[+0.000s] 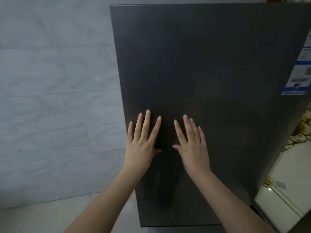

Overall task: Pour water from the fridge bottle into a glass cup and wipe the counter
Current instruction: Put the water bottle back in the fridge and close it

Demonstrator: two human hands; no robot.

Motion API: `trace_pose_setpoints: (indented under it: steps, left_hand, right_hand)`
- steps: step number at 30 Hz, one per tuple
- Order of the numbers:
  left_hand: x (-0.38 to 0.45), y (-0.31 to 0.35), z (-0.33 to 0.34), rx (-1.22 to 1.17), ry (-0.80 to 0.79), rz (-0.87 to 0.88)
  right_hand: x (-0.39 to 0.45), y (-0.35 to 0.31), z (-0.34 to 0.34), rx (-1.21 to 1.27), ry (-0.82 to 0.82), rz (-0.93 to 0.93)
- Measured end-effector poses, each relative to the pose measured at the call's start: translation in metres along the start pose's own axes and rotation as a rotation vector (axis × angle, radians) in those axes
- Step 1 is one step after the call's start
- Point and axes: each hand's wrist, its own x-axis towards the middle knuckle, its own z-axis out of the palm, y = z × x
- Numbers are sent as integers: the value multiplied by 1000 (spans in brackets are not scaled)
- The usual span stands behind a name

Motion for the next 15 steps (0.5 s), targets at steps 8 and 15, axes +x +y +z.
trace_pose_setpoints:
  steps: [8,15]
  left_hand:
    - [32,-8,33,13,44,26]
    - [70,-13,53,-95,-80,53]
  right_hand:
    - [24,1,17,5,-37,18]
    - [49,10,29,39,-130,58]
